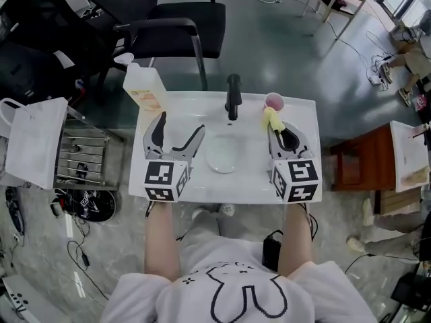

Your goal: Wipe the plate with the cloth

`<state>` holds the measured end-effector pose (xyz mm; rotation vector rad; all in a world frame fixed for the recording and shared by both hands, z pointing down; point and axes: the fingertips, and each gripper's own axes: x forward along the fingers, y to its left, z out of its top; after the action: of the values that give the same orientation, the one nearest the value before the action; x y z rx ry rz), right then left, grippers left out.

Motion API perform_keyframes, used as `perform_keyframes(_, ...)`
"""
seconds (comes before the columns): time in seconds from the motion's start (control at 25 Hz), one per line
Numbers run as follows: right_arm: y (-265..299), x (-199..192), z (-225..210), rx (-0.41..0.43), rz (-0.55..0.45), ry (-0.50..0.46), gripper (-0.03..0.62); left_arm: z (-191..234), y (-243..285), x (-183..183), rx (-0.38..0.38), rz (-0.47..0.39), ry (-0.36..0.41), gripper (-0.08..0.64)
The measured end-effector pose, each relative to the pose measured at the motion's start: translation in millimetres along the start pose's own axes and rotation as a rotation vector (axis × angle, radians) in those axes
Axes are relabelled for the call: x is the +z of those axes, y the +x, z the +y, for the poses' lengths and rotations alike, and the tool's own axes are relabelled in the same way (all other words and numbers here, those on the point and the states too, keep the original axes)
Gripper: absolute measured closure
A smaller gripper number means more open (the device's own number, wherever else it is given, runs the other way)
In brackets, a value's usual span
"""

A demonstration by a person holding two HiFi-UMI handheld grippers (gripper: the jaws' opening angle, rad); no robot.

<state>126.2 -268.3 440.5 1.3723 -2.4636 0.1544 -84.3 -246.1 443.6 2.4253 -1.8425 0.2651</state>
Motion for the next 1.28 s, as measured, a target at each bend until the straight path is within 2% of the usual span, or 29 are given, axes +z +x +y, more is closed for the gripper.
perform_keyframes(0.44,43.9,-94.6,21.1,0.037,0.226,0.080,0.541,2.0,26.1,-101.3,-0.060,0.207,-0.104,0.135)
perform_keyframes(0.76,63.5,-158.5,34.9,0.060,0.406,0.116,0.541,0.7,39.6,-159.0,-0.112,0.339,-0.208,0.135)
perform_keyframes(0.96,77.0,-196.4,46.3,0.099,0.533,0.150,0.541,-3.2,47.9,-189.0,-0.152,0.429,-0.258,0.135)
perform_keyframes(1.28,91.4,-255.3,55.3,0.132,0.755,0.202,0.541,-17.4,62.2,-221.0,-0.242,0.549,-0.285,0.137)
